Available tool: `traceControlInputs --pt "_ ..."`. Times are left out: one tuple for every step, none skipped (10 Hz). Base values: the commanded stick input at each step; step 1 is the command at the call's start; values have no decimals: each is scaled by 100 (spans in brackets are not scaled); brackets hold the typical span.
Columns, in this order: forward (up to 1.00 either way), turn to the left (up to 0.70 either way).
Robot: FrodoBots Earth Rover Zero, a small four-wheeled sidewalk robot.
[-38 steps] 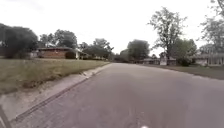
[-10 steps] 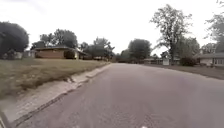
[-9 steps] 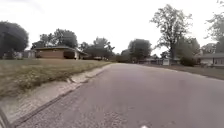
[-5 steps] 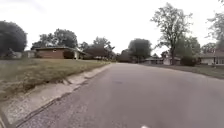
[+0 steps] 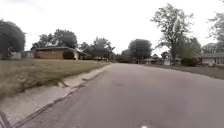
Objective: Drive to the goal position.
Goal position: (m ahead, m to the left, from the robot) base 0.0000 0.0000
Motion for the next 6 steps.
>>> traceControlInputs --pt "50 0" --pt "50 0" --pt "50 0" --pt "50 0" --pt "50 0" --pt "50 0"
